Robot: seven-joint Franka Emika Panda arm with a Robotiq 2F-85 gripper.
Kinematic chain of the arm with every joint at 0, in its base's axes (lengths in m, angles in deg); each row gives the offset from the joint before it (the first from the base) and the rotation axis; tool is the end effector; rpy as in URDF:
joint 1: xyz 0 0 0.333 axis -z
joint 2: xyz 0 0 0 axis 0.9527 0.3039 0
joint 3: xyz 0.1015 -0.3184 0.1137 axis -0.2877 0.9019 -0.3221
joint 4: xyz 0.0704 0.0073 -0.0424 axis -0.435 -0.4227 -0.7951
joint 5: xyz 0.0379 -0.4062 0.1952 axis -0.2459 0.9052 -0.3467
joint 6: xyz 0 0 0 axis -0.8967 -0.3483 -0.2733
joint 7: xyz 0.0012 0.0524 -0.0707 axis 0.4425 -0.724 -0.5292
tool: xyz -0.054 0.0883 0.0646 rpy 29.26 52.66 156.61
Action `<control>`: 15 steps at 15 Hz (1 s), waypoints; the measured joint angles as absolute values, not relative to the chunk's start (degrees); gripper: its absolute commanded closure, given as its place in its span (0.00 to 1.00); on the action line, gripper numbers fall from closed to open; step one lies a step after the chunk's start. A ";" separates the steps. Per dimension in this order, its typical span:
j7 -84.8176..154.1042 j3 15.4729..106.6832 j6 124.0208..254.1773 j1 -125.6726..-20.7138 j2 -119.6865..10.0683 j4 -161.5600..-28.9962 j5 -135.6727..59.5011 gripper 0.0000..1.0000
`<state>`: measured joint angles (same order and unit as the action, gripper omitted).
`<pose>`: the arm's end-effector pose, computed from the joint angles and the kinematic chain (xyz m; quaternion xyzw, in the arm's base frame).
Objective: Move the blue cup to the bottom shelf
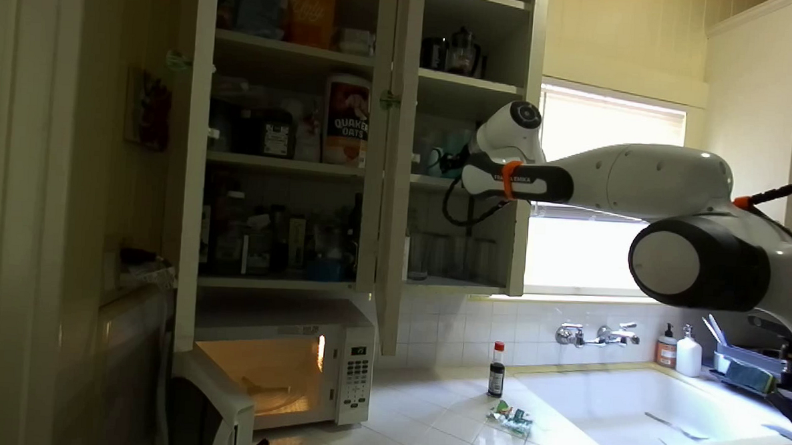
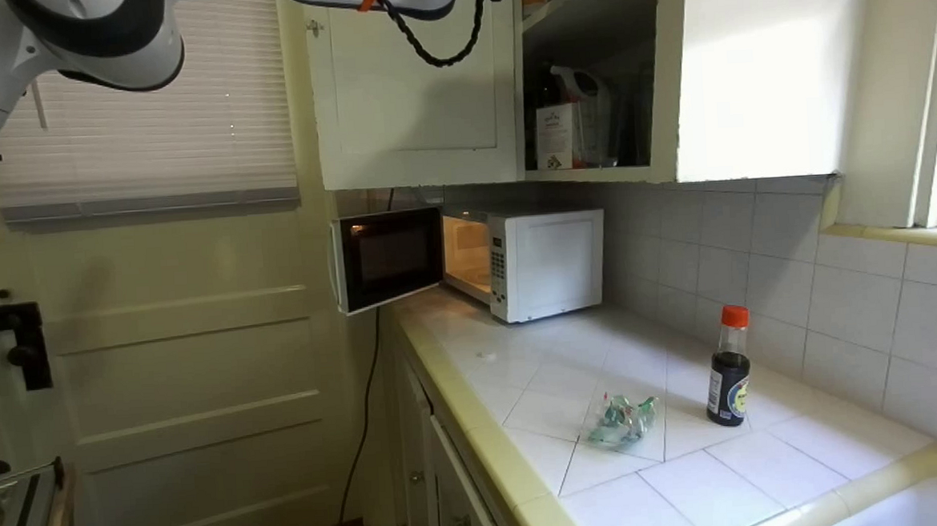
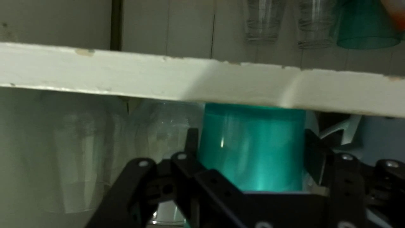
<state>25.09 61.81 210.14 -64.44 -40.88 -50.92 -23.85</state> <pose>0.7953 -0.1382 0.8236 0.7679 -0.0951 0.6186 0.1369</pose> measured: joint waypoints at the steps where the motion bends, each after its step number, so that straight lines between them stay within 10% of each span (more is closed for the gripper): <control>1: 24.54 62.45 210.11 -64.64 -40.91 -50.70 -23.50 0.47; 15: 1.91 73.19 211.03 -72.98 -55.59 -68.42 -14.56 0.47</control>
